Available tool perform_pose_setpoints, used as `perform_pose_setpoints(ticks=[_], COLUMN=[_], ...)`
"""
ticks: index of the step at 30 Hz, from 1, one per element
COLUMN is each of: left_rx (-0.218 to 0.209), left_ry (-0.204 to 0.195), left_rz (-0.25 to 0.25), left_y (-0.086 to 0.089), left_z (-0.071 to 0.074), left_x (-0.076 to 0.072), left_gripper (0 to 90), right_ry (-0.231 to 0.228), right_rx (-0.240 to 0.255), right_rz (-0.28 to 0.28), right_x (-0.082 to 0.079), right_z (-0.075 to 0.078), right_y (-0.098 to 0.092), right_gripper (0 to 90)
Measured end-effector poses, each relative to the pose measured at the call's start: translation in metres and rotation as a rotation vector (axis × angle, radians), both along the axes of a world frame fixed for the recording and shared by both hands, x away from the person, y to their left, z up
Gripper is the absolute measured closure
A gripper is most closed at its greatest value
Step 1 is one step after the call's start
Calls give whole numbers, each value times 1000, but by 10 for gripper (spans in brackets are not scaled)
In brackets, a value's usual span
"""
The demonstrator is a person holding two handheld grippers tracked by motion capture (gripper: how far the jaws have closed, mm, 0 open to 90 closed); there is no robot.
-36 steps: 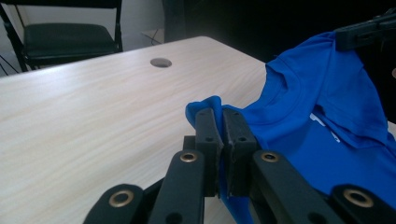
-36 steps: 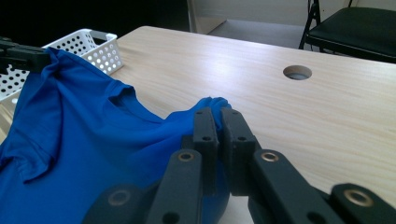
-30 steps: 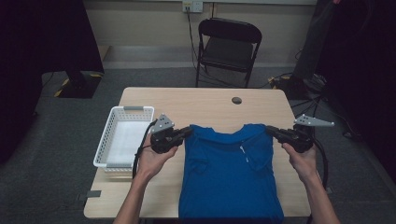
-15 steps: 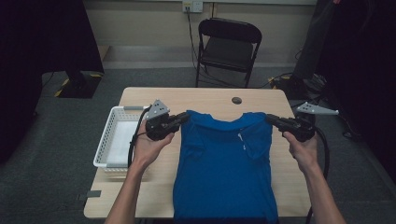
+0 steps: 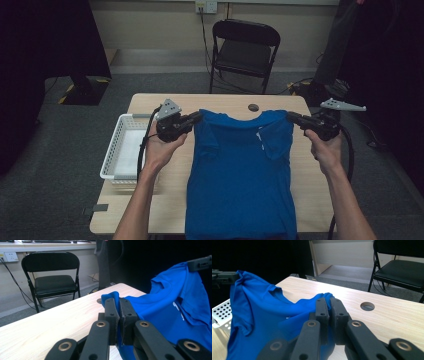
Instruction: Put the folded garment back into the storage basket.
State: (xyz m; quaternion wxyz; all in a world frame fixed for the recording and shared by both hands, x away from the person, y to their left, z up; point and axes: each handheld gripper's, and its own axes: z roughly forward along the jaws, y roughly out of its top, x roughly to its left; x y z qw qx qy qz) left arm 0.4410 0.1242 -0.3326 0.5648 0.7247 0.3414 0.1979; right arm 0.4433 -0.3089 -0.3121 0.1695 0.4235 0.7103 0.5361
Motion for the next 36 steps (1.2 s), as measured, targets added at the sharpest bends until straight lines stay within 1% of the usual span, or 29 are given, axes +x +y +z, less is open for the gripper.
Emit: perform_pose_setpoints(ticks=[2,3,8,14,17,20,22,26,28,30,32,36], left_rx=[6,1,1,-2,-4,6,0,28,16,21,19,41], left_ry=[0,3,9,14,21,21,21,31,39,47,50,65], left_rz=[1,2,5,16,15,16,11,-3,-9,-11,-19,-33], left_y=[-1,-1,-3,-1,-1,-1,-1,-1,0,0,-1,-4], left_z=[-1,-1,-5,-8,-8,-10,-13,-19,-23,-27,-32,-39], left_x=[1,2,3,5,6,6,5,0,-2,-5,-8,-15], left_gripper=[865,864,865,864,864,864,864,864,864,864,864,864], right_ry=[12,19,44,48,47,55,64,90,102,114,125,143], right_rx=[2,1,-15,-31,-37,-54,-68,-81,-81,-67,-77,-76], right_rz=[-6,-10,-24,-18,-15,-9,-11,-1,2,8,10,21], right_x=[3,5,14,16,18,19,19,17,15,13,11,5], right_z=[-2,-3,-7,-9,-6,-6,-10,-20,-25,-30,-35,-46], right_y=[0,0,2,7,10,12,12,9,6,3,2,1], right_gripper=[854,854,854,854,854,854,854,854,854,854,854,853])
